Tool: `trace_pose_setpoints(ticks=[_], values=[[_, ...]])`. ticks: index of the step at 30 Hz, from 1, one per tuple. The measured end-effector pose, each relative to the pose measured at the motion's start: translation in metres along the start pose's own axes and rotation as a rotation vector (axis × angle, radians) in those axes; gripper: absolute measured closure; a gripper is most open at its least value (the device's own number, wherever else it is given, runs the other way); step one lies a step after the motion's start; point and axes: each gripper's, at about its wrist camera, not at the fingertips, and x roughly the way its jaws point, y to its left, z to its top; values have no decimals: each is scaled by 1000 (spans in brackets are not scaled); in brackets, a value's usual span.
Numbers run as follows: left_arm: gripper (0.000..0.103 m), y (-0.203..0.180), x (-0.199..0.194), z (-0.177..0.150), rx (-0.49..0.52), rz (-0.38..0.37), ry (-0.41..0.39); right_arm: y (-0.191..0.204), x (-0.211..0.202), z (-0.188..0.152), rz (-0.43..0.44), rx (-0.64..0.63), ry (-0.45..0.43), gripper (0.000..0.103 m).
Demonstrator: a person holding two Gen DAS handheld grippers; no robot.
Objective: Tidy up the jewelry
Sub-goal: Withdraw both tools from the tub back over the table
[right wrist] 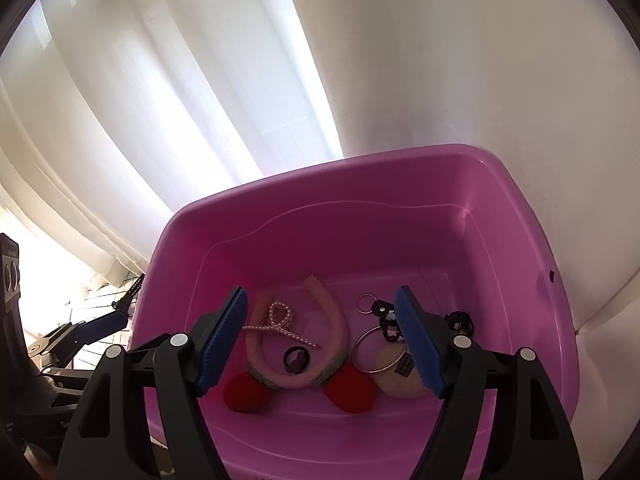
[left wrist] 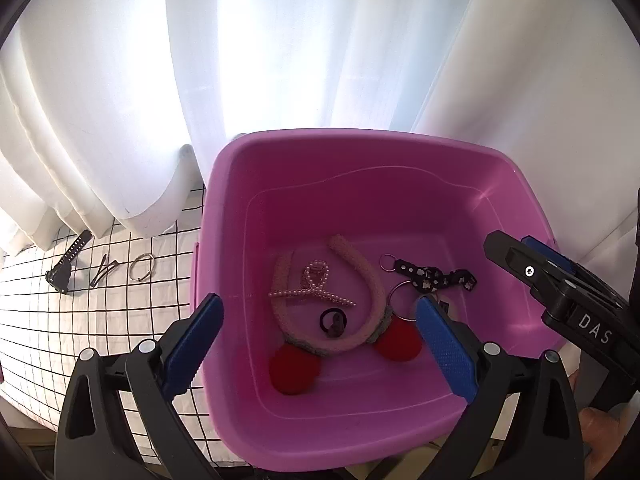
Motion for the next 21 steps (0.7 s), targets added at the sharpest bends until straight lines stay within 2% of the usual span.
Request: trace_pose_setpoints(ticks=[13,21], values=[[7,41,-29,-17,-42,28,-51,38,-2,-3,52,-19,3,30],[7,88,-51,-21,-52,25,-87,76,-9,-9,47,-9,-57,30]])
